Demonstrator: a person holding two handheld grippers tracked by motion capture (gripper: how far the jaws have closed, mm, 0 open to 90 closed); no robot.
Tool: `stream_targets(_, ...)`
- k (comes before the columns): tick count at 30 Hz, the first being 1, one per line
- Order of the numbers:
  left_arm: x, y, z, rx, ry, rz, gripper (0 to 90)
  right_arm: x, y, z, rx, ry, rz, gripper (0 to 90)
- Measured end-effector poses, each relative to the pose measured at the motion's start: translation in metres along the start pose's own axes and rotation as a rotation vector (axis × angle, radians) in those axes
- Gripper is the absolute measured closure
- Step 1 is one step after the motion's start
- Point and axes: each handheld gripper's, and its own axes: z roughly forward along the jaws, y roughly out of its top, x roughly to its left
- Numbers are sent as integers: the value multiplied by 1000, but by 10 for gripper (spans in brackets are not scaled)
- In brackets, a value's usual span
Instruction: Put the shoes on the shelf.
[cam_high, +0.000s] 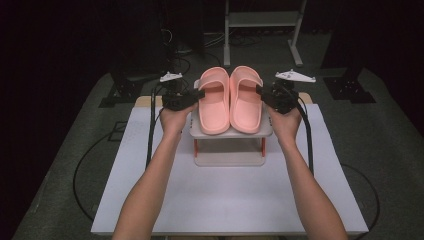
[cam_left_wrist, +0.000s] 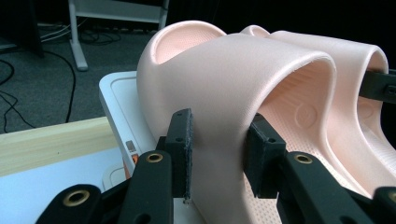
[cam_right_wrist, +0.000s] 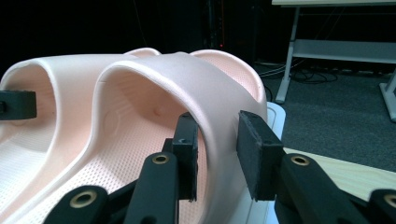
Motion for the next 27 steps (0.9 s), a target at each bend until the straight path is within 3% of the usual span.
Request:
stream_targets(10, 3, -1, 3, 10, -2, -4, 643, 1, 0, 5, 6, 6, -14, 665)
stream_targets(17, 3, 0, 2, 0, -26, -19, 611, 1, 0, 7, 5, 12, -15, 641)
stream_targets(27, 4, 0, 1, -3, -29, -10, 593, 0, -1, 9, 8, 12, -33, 619)
